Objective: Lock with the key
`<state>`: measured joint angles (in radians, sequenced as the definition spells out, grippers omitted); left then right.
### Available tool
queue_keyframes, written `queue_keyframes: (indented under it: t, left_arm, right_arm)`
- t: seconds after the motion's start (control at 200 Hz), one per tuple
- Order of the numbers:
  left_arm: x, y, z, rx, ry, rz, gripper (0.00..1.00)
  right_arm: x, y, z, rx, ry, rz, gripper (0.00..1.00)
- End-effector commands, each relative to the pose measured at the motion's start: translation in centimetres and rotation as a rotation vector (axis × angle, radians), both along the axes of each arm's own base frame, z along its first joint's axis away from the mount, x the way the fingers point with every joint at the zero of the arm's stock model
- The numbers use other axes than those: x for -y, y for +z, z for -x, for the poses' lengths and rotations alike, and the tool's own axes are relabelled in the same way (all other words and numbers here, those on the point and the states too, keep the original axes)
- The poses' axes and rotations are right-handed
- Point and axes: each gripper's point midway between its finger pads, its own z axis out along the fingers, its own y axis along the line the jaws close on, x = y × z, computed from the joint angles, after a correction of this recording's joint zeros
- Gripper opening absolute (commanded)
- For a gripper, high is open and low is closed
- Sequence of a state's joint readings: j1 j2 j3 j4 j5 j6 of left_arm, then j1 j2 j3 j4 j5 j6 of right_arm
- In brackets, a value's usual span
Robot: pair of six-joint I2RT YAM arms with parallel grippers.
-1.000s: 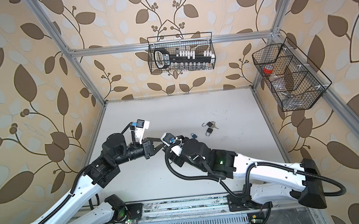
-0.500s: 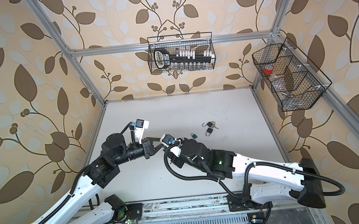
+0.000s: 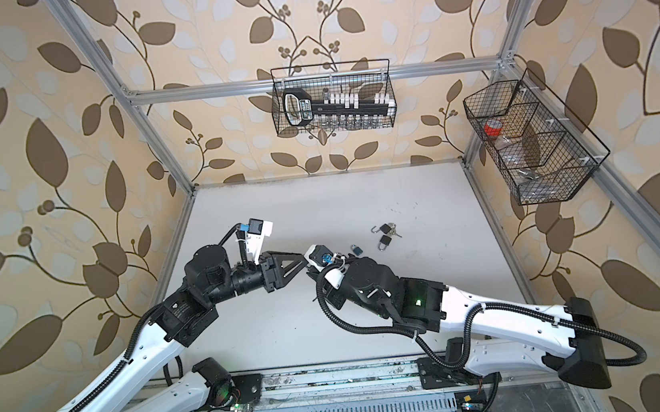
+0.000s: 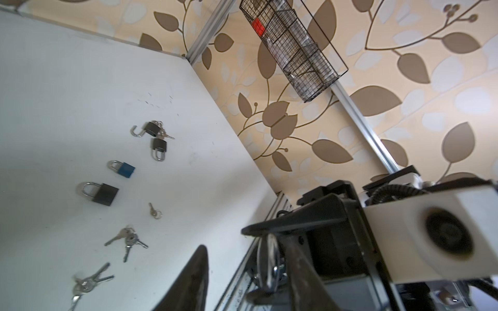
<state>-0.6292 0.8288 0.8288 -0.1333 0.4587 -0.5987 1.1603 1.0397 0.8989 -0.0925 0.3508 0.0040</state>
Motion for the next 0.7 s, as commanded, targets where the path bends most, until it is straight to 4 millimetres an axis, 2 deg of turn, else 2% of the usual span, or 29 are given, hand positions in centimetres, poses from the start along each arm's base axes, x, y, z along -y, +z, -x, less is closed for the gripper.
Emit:
queue_keyframes:
  t: [0.0,0.055,0.135,0.16,0.19,0.28,0.405,0.695]
  left_arm:
    - [-2.4,1.9,-1.0,0.076,0.144,-0.061,0.7]
    - [-3.6,1.4,-1.9,0.063,0.226,-0.108,0.76]
    - [-5.6,-0.8,-3.1,0.004,0.349,-0.225,0.84]
    - [-6.1,-1.5,-3.4,-0.014,0.378,-0.262,0.94]
    - [-6.7,-2.4,-3.6,-0.039,0.409,-0.303,0.99]
    - [-7.7,-4.9,-4.1,-0.099,0.455,-0.405,0.99]
    - [-8.2,-7.4,-4.2,-0.156,0.47,-0.479,0.99]
    - [-9.7,-10.6,-4.8,-0.205,0.539,-0.608,0.99]
  right_arm:
    - [1.6,0.2,-0.6,0.001,-0.066,-0.05,0.0]
    - [2.3,-0.4,-0.8,-0.019,-0.088,-0.054,0.0]
    - [3.1,-1.6,-1.5,-0.065,-0.116,-0.056,0.0]
    - [3.3,-2.0,-1.7,-0.084,-0.123,-0.059,0.0]
    - [3.5,-2.5,-2.1,-0.109,-0.129,-0.062,0.0]
    - [4.0,-4.5,-3.4,-0.201,-0.147,-0.052,0.0]
    - [4.0,-7.6,-4.8,-0.315,-0.158,0.0,0.0]
    - [2.8,-13.0,-7.6,-0.488,-0.175,0.067,0.0]
